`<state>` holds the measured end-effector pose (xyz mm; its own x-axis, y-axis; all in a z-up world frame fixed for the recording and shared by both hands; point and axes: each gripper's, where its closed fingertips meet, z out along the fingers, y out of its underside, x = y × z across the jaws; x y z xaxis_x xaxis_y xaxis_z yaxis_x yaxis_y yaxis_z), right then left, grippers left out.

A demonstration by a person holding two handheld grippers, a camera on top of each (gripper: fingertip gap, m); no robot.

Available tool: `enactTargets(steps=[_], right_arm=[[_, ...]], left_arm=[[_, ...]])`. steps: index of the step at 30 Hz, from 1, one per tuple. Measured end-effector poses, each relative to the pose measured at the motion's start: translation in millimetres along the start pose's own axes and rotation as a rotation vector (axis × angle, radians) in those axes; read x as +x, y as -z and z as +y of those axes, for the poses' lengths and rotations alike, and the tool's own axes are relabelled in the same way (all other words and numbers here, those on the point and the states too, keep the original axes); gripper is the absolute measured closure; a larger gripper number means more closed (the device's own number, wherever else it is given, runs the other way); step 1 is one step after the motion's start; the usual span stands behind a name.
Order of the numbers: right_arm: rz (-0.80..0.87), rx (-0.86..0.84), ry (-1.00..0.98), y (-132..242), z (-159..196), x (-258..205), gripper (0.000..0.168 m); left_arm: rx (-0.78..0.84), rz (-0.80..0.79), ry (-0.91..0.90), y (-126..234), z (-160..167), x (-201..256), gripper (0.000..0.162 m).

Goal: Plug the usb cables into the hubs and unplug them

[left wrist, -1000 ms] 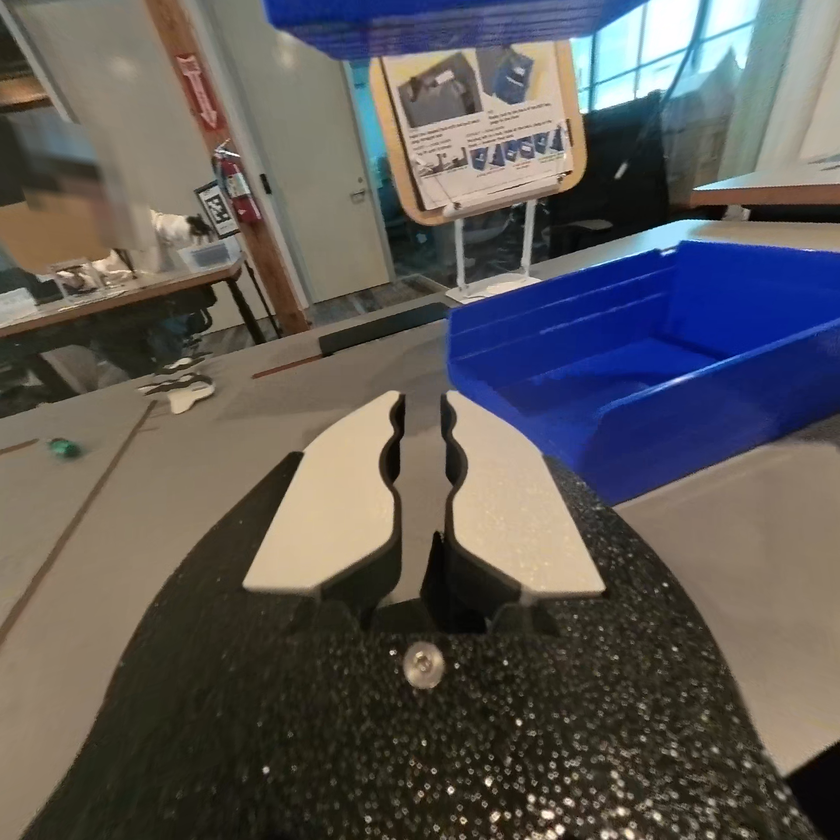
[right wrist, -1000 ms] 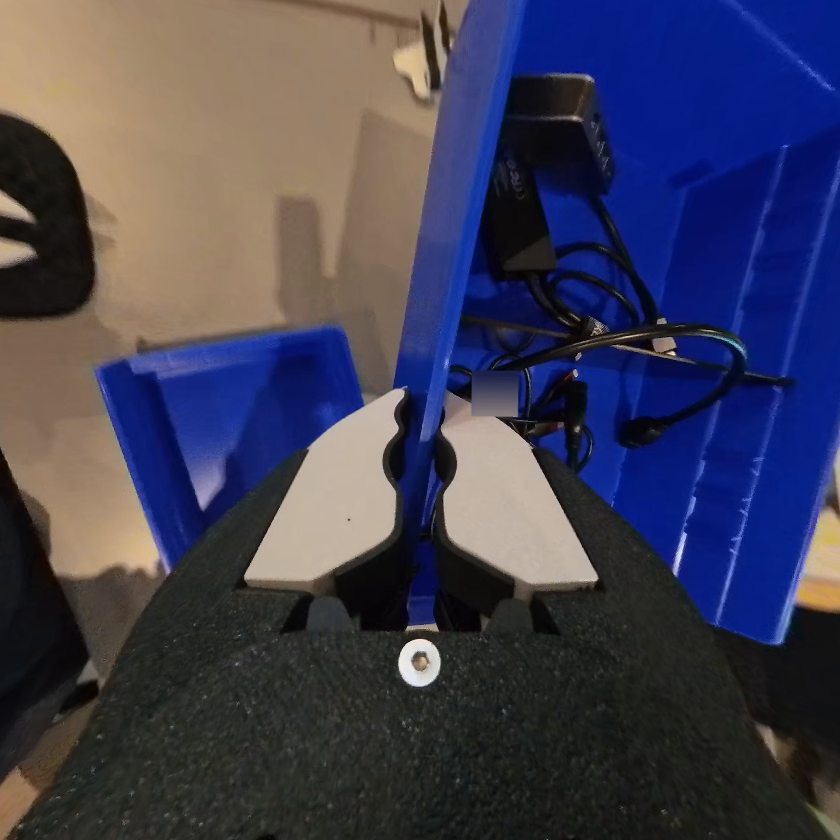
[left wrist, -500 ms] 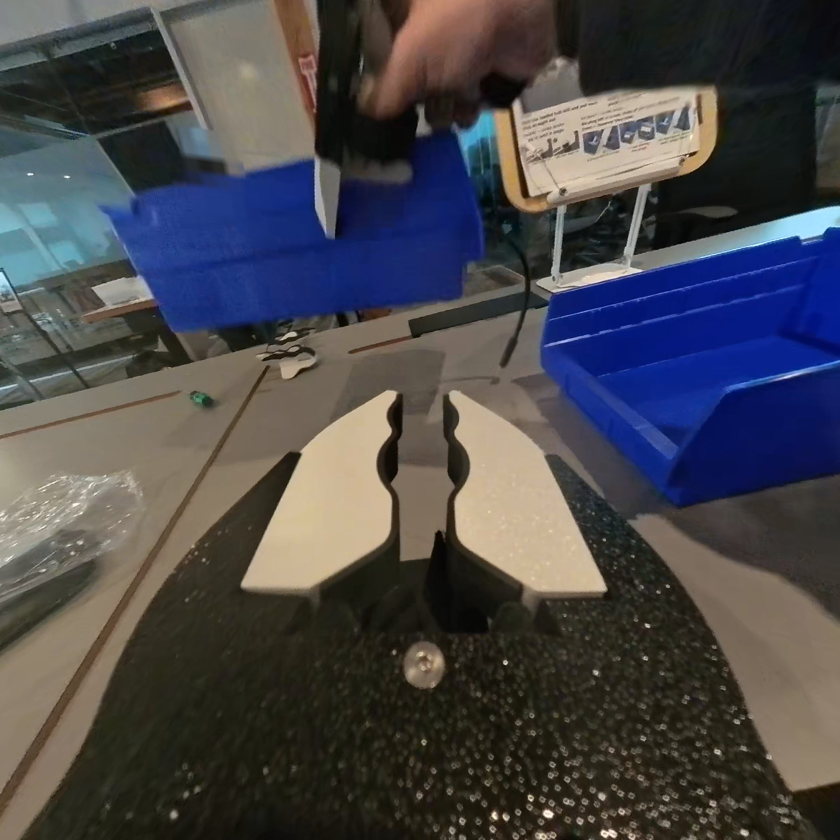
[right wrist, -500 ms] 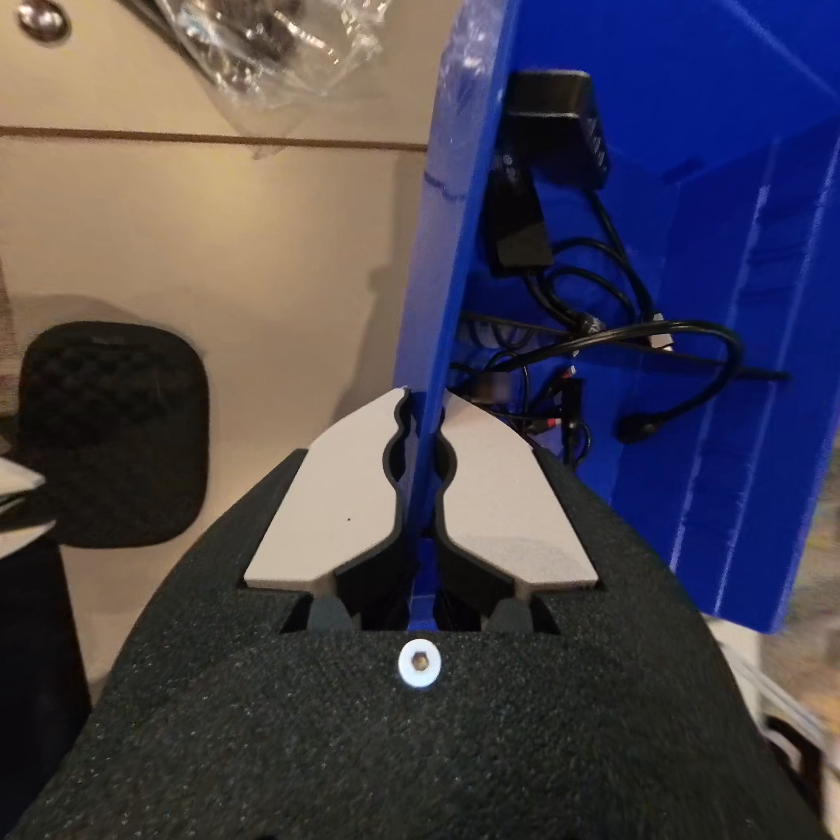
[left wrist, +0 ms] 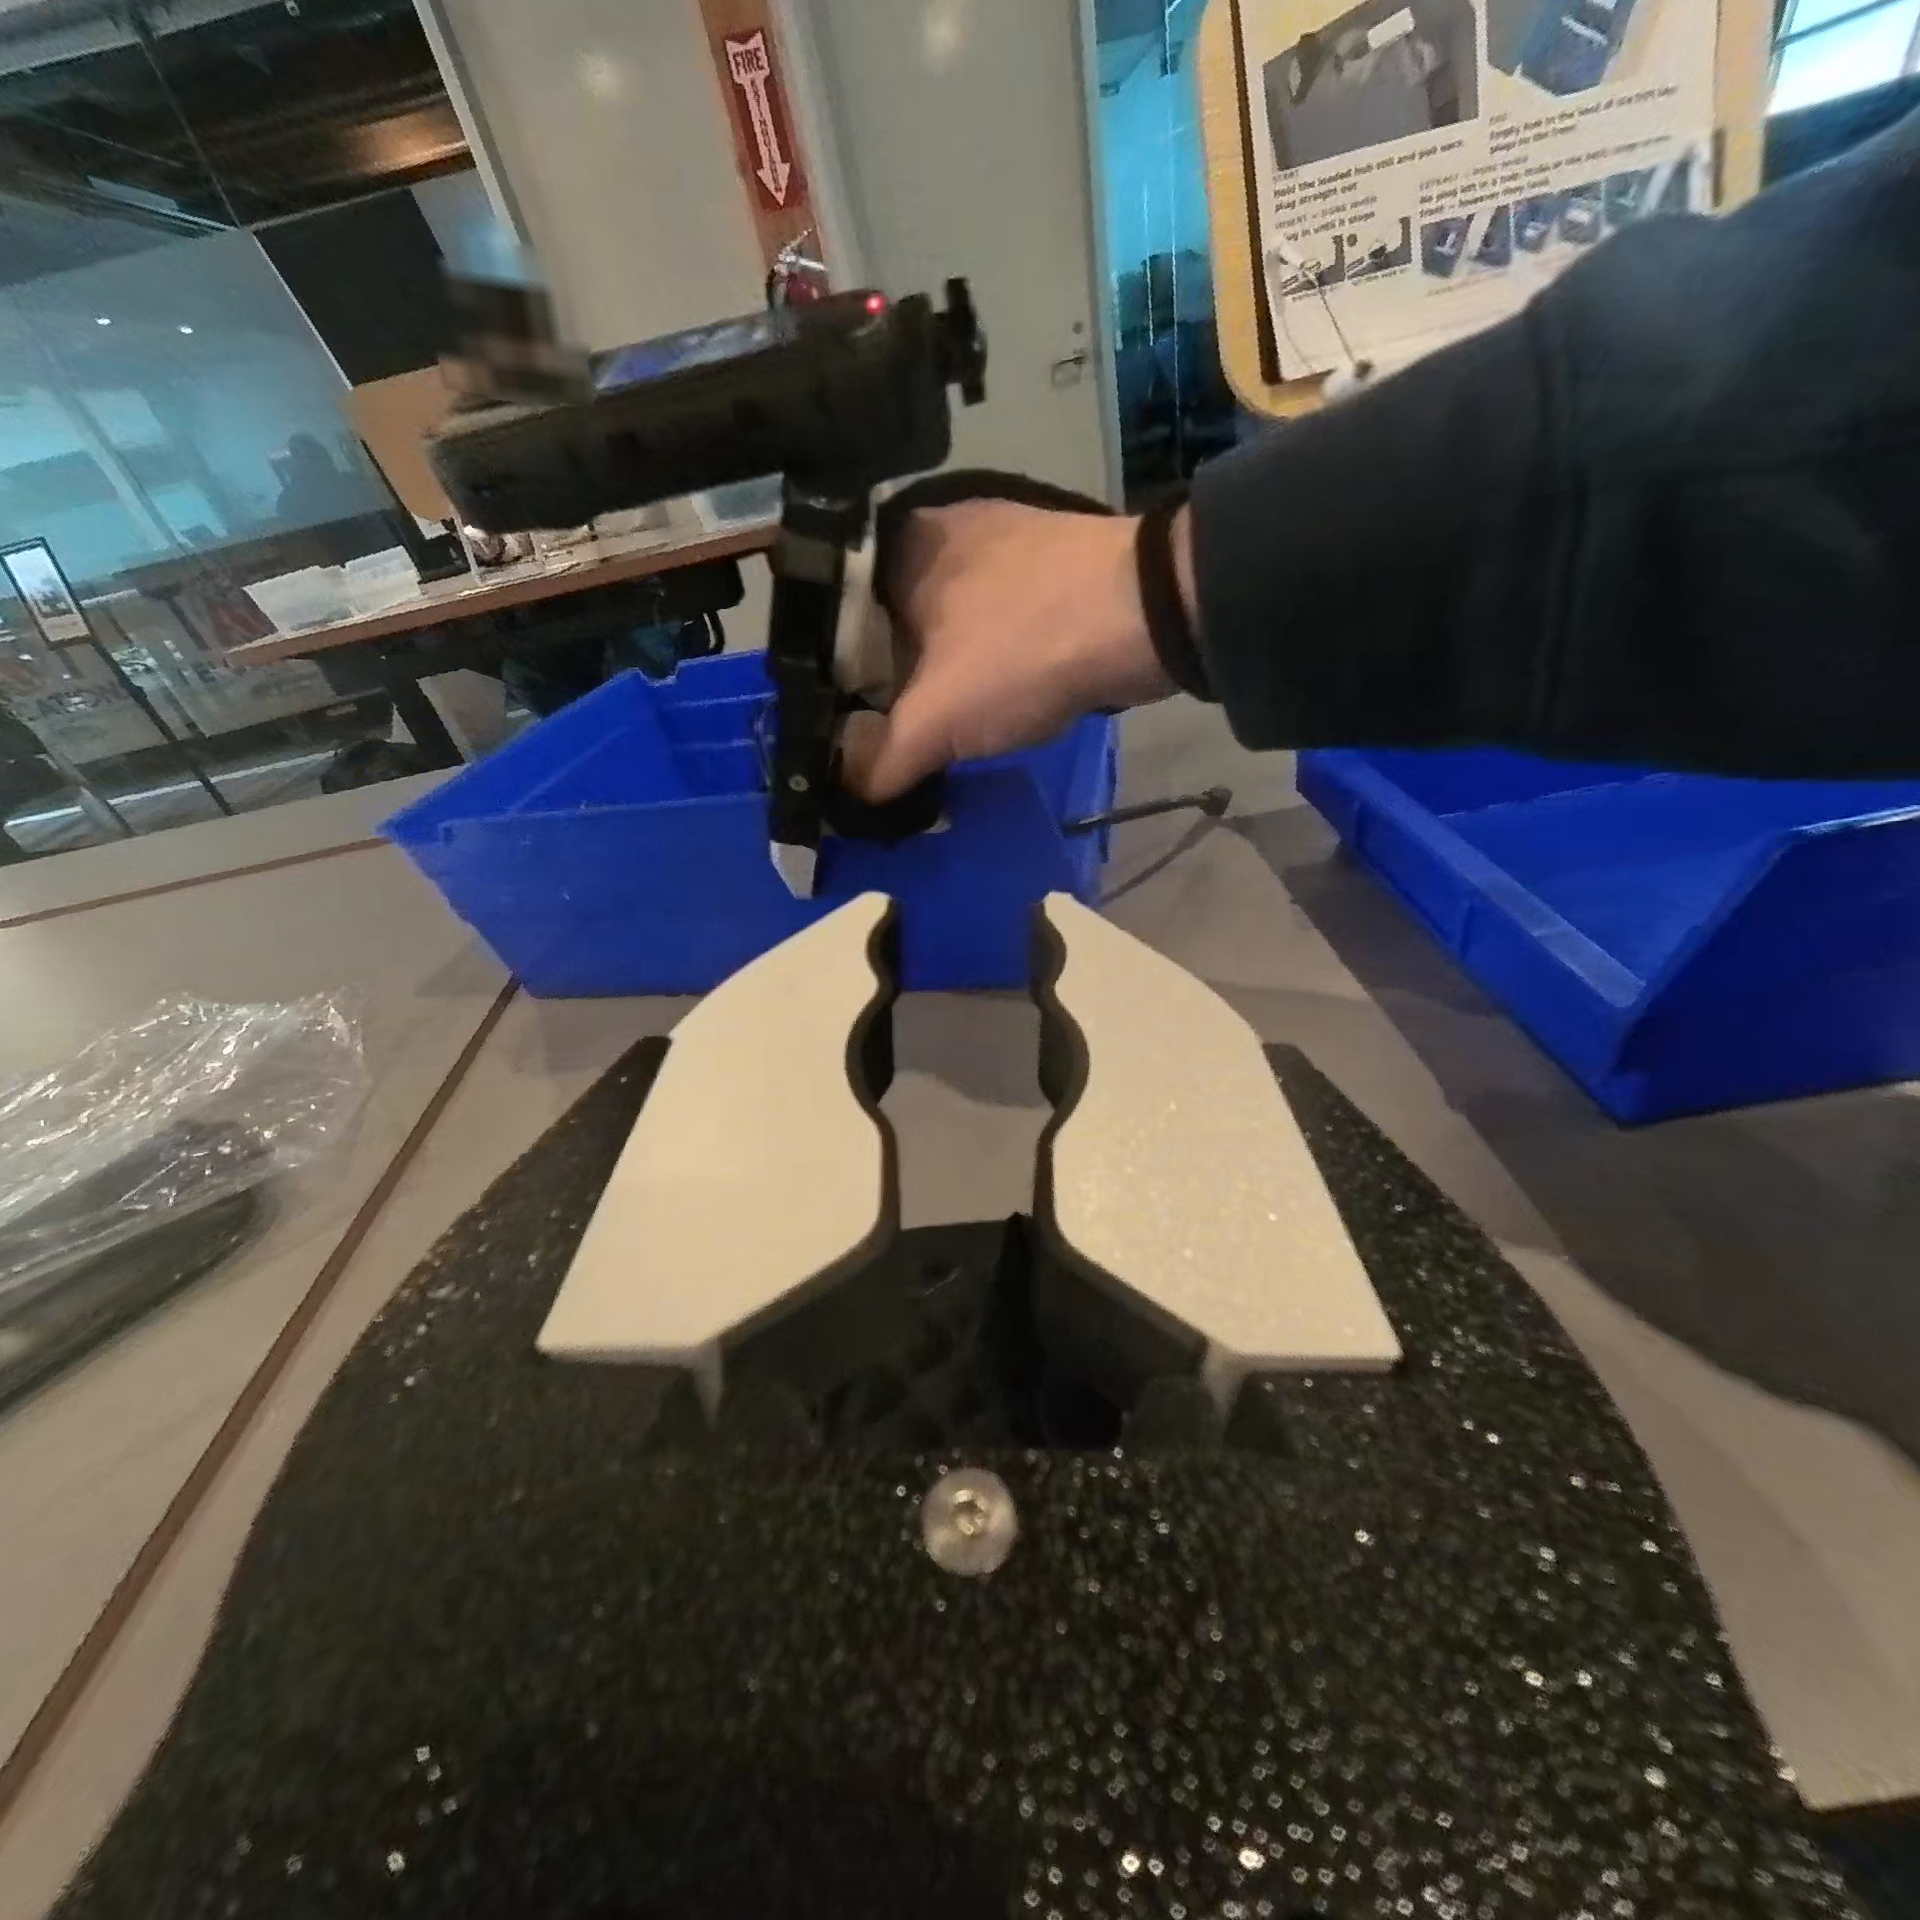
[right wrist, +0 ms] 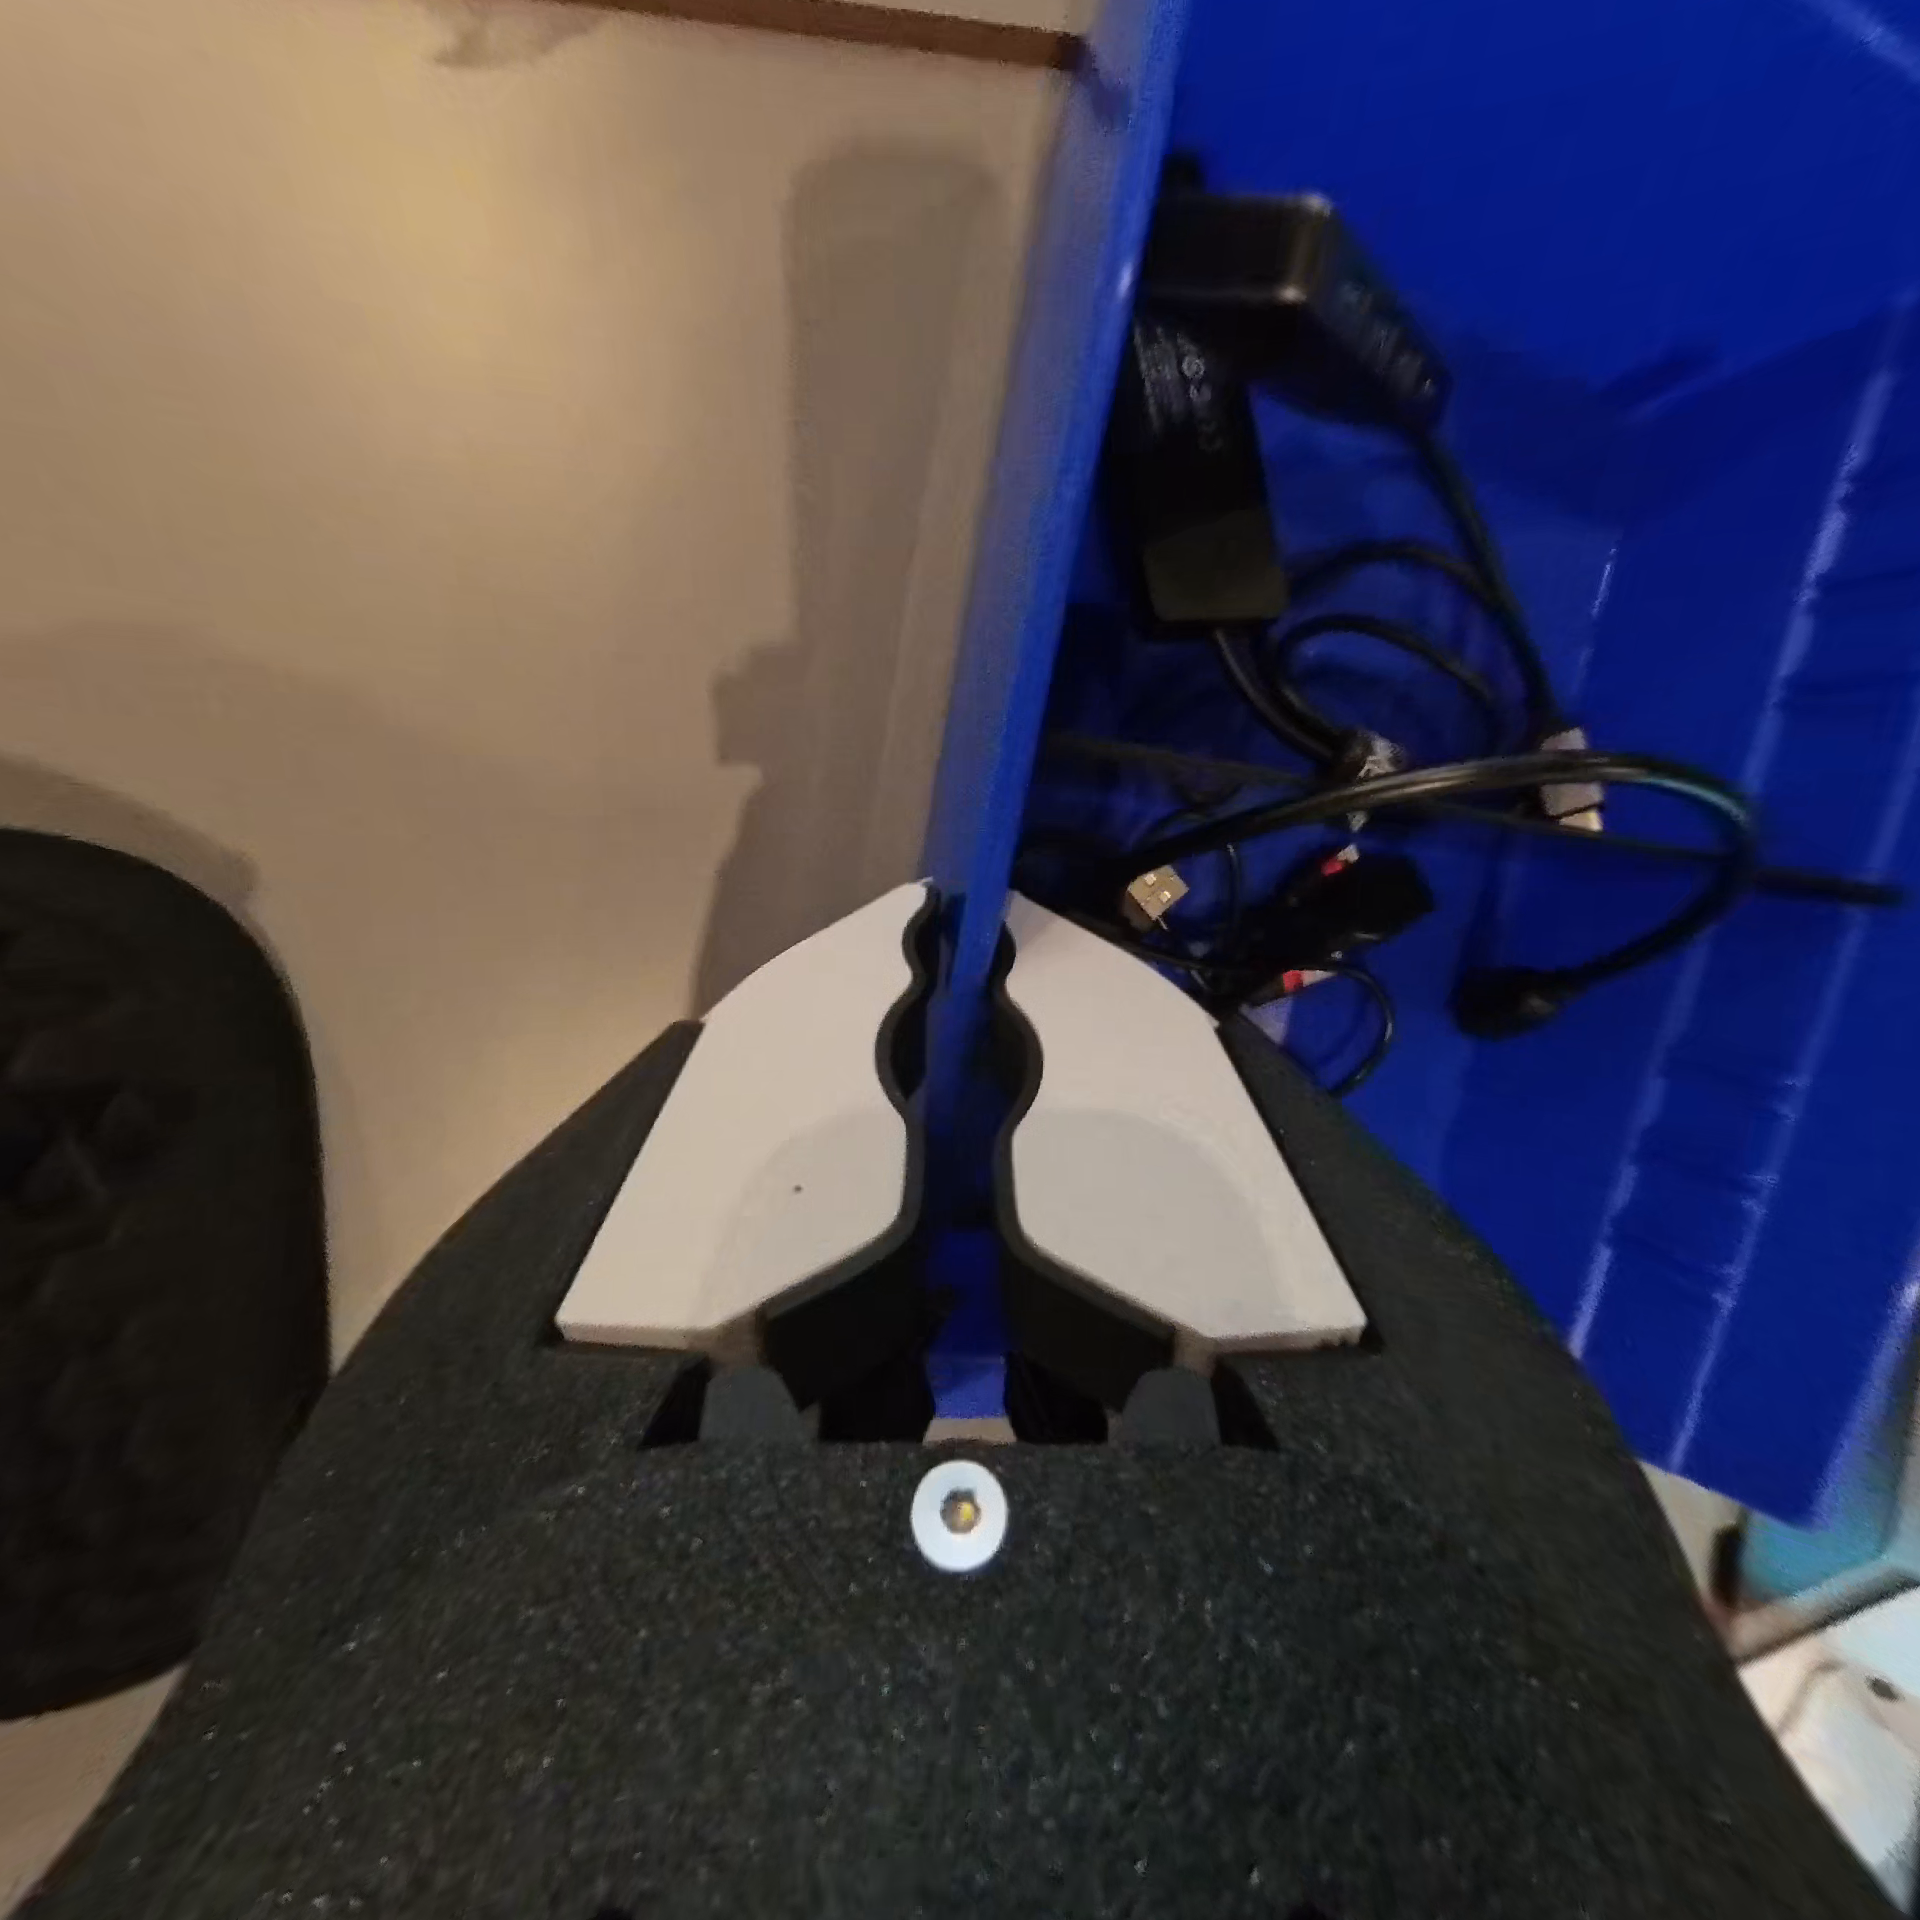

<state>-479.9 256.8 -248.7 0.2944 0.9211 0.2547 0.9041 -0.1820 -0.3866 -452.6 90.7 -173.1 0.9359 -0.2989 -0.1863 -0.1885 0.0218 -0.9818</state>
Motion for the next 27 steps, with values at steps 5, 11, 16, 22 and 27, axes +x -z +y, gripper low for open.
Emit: enactTargets(steps=[5,11,16,22,27], right_arm=[[0.0,0.118,0.051,51,5,2,0.121],[0.058,0.351,-0.031,181,82,33,0.106],[0.305,0.509,-0.155,285,190,80,0.112],[0.493,0.754,-0.337,389,296,116,0.117],[0.62,0.944,-0.415,444,359,128,0.124]], left_arm=[[0.024,-0.037,0.017,-1,-9,-6,0.128],[0.023,-0.079,0.129,-20,-25,-14,0.105],[-0.143,-0.151,0.148,-64,-15,-30,0.088],[-0.492,-0.143,0.182,-118,16,-57,0.104],[-0.808,-0.136,0.274,-135,44,-59,0.078]])
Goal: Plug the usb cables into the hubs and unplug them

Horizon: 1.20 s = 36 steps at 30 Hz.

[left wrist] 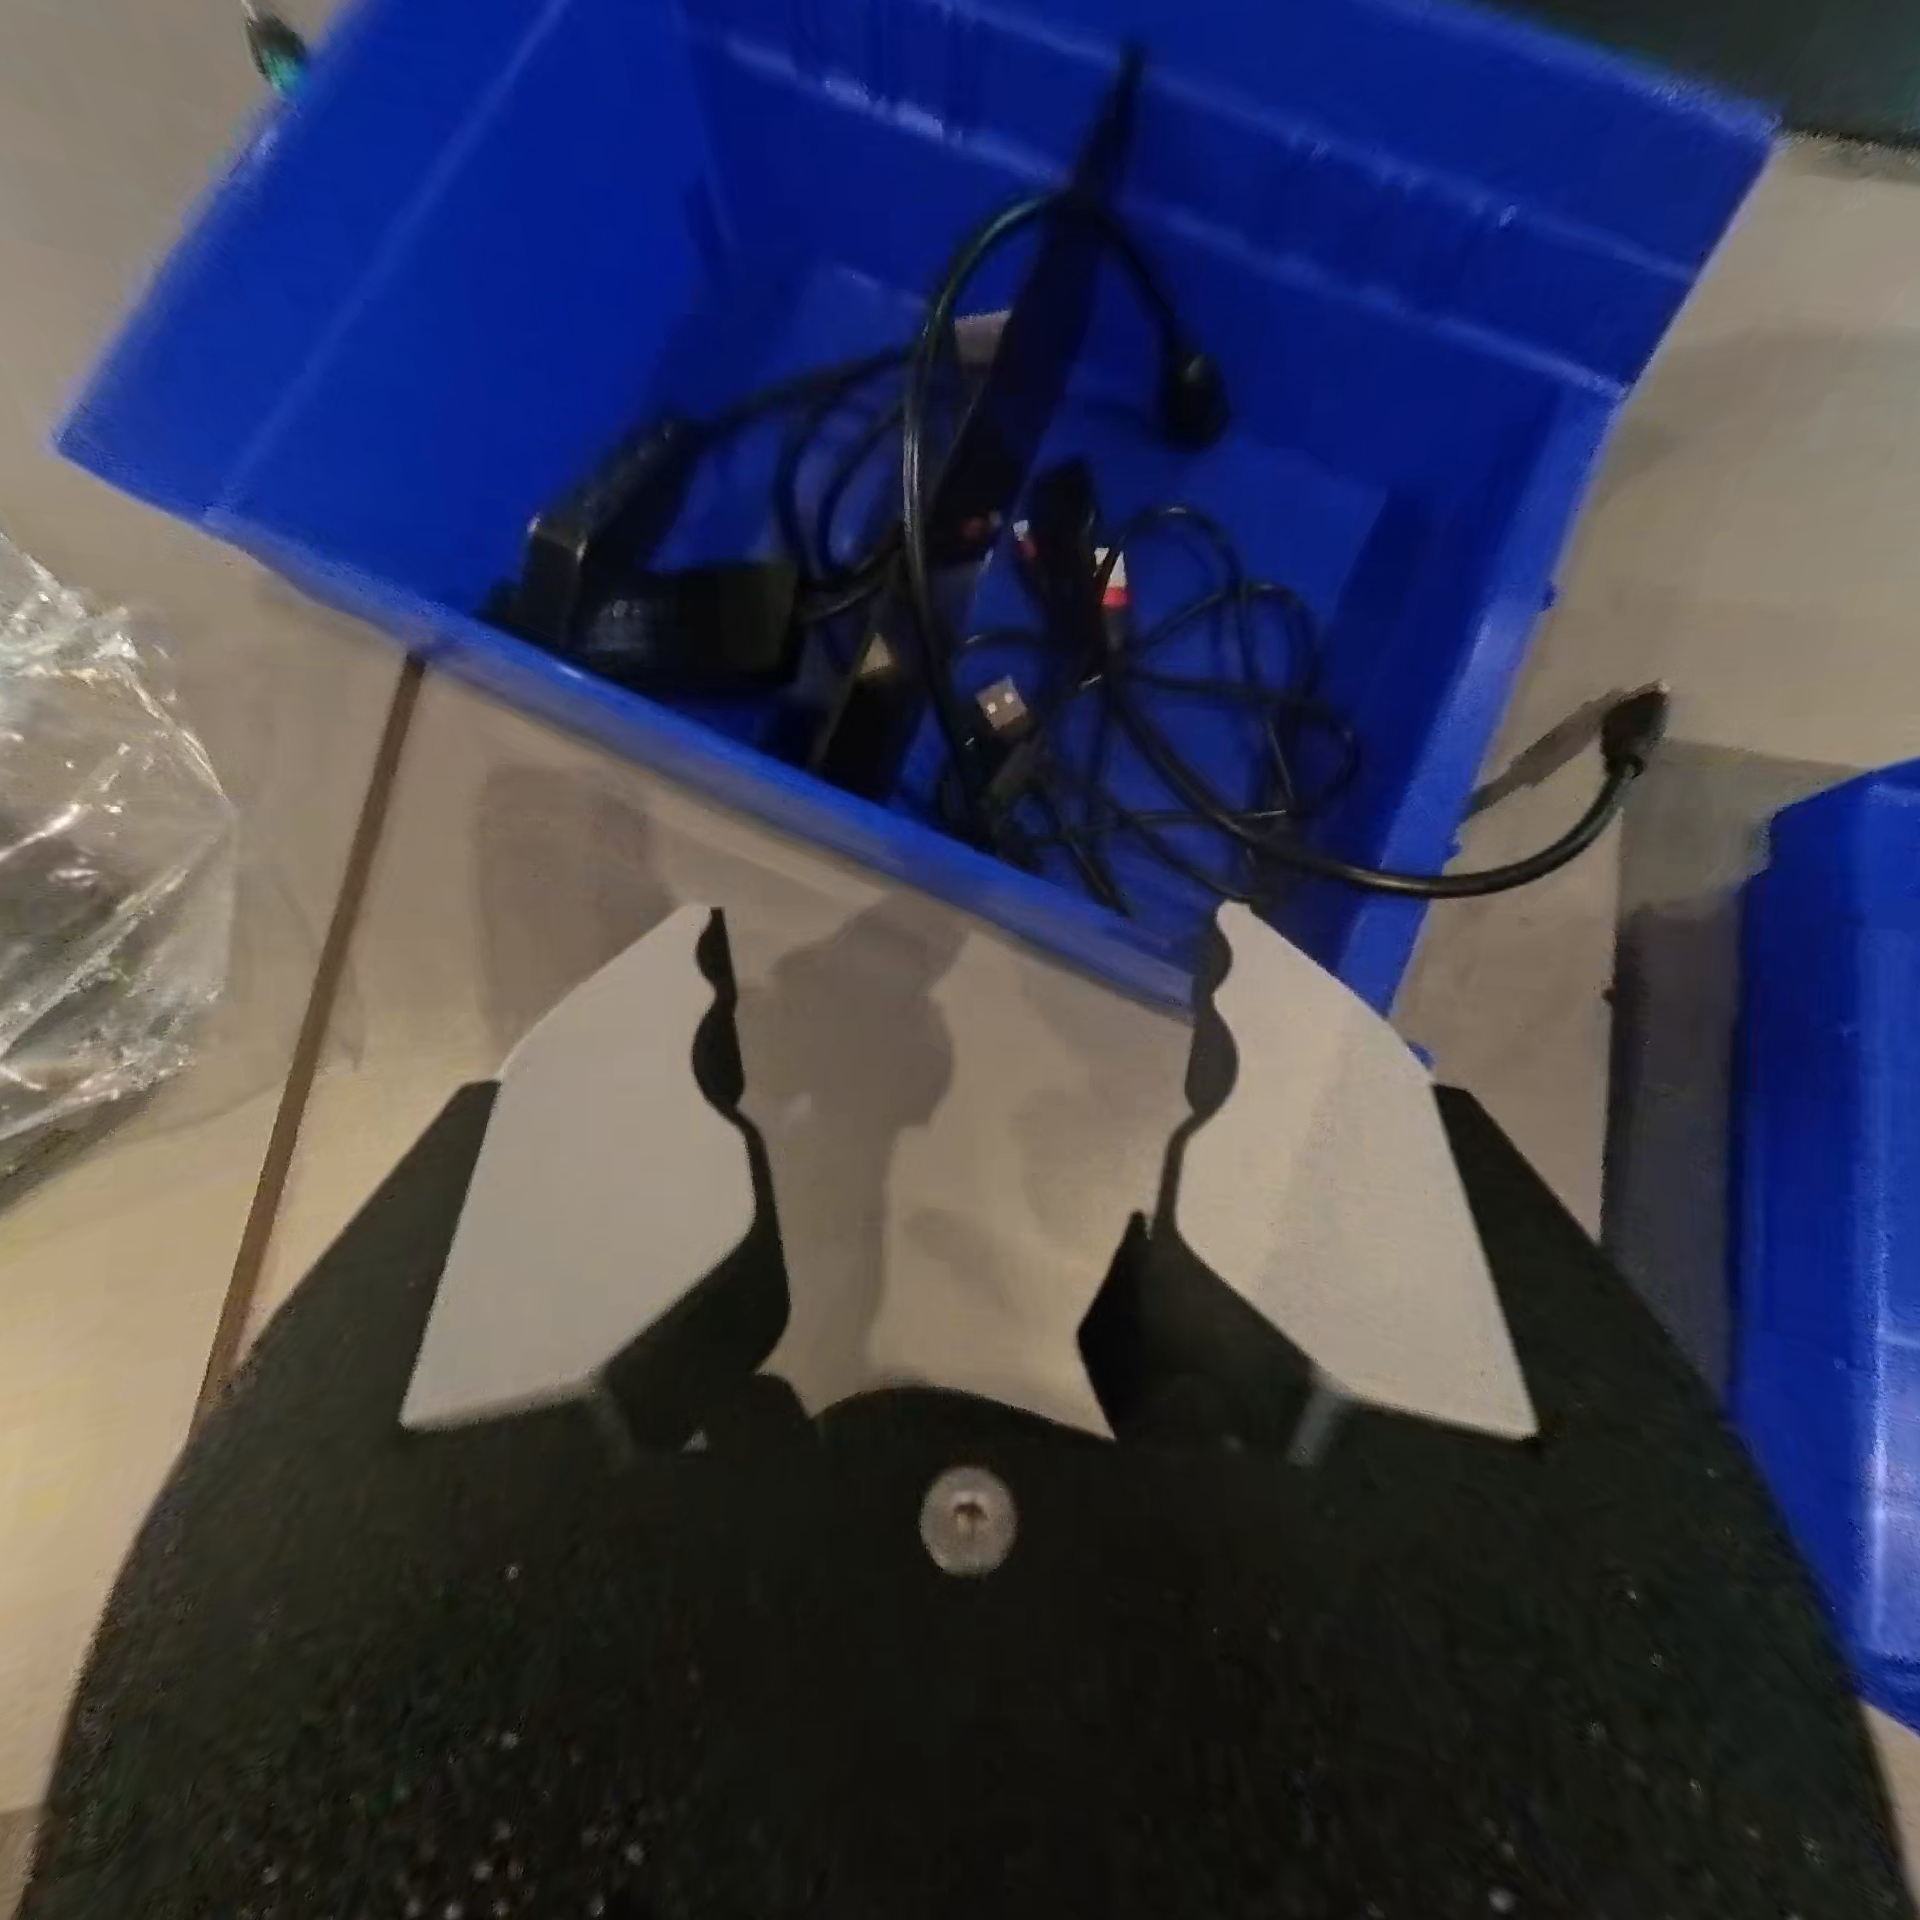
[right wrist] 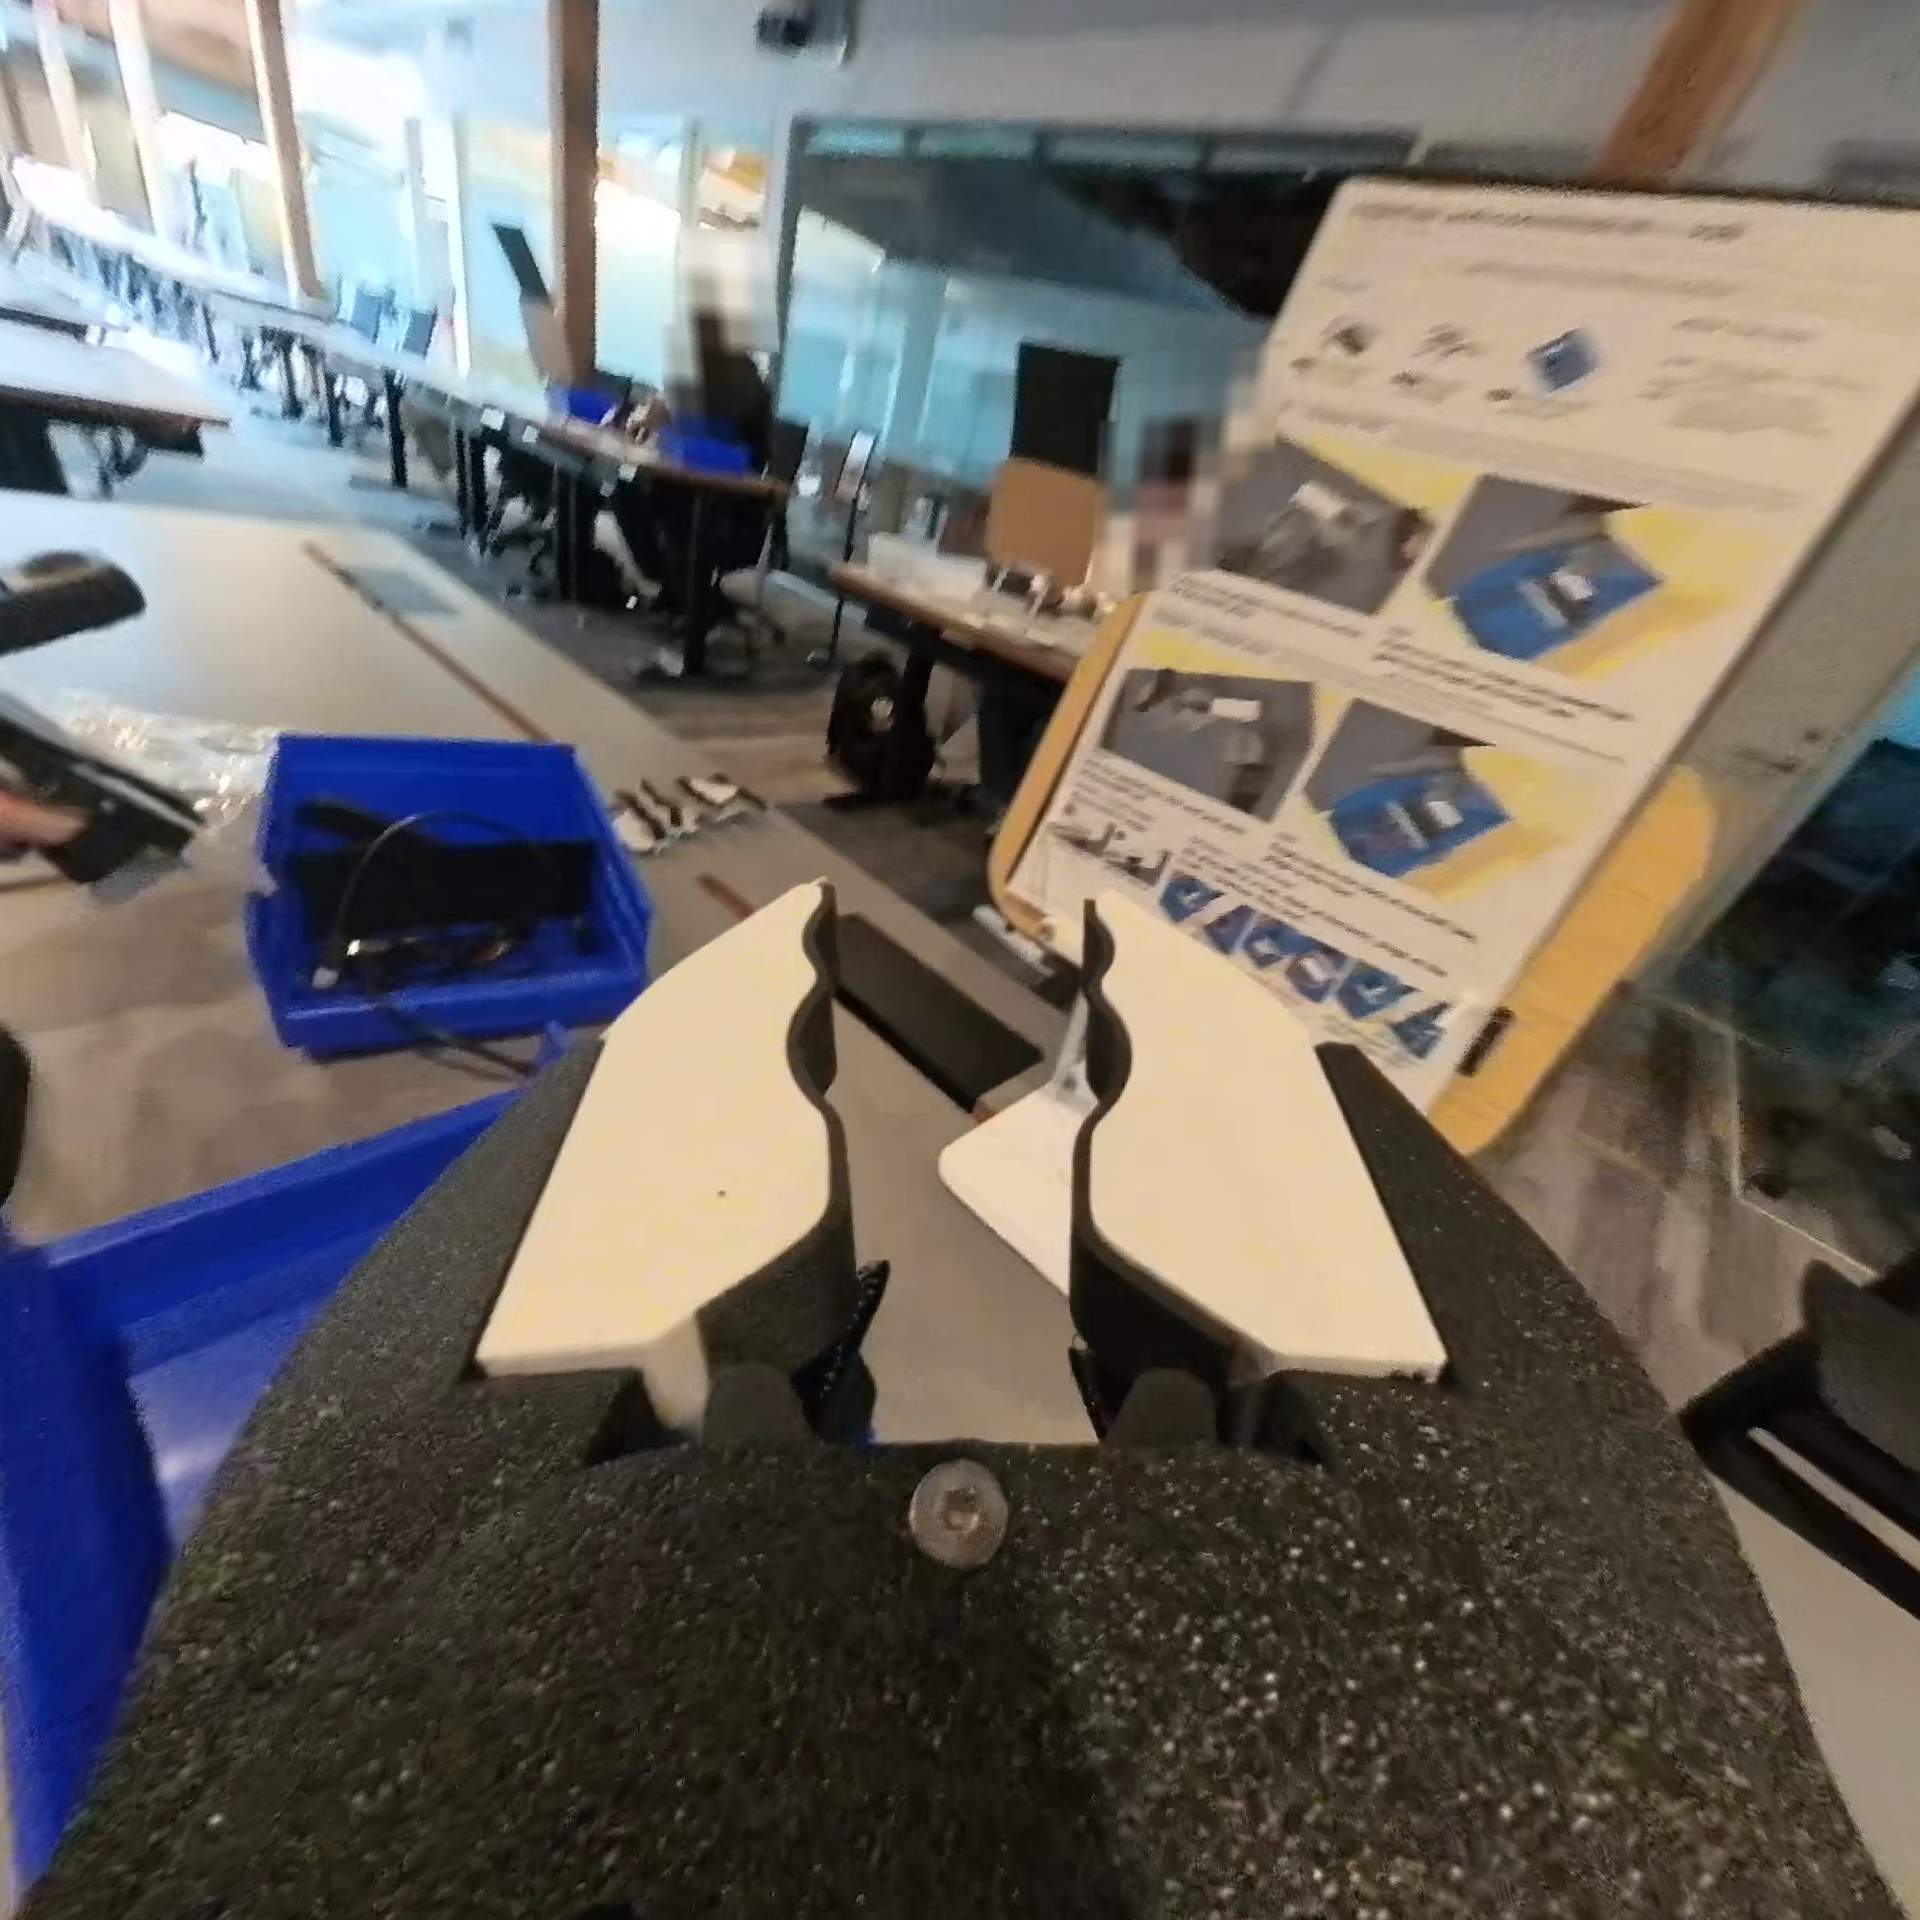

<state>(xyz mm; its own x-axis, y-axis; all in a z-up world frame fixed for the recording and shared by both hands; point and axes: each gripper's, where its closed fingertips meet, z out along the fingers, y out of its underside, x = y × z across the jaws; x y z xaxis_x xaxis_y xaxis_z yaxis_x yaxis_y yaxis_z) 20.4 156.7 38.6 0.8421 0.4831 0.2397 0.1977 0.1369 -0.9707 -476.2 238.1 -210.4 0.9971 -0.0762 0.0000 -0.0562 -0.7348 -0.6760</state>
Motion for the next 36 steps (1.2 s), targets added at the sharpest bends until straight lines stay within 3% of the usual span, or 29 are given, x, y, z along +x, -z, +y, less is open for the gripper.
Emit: enactTargets(steps=[10,13,14,18,23,32,36], right_arm=[[0.022,0.204,-0.146,46,-1,49,0.134],[0.004,0.202,-0.153,45,0,47,0.134],[-0.002,0.2,-0.151,44,0,45,0.135],[-0.009,0.167,-0.123,36,4,38,0.135],[-0.011,0.15,-0.11,31,6,33,0.137],[0.008,0.056,-0.132,9,33,43,0.138],[-0.07,0.008,-0.065,-6,45,30,0.137]], left_arm=[[-0.371,-0.105,0.151,-14,10,-10,0.086],[-0.467,-0.096,0.158,-15,11,-2,0.11],[-0.494,-0.095,0.121,-15,11,1,0.126],[-0.599,-0.174,-0.01,-13,12,-2,0.127],[-0.604,-0.225,-0.179,-14,7,-34,0.134],[-0.503,-0.063,-0.556,-31,-12,-77,0.136],[-0.442,-0.007,-0.703,-41,-24,-84,0.137]])
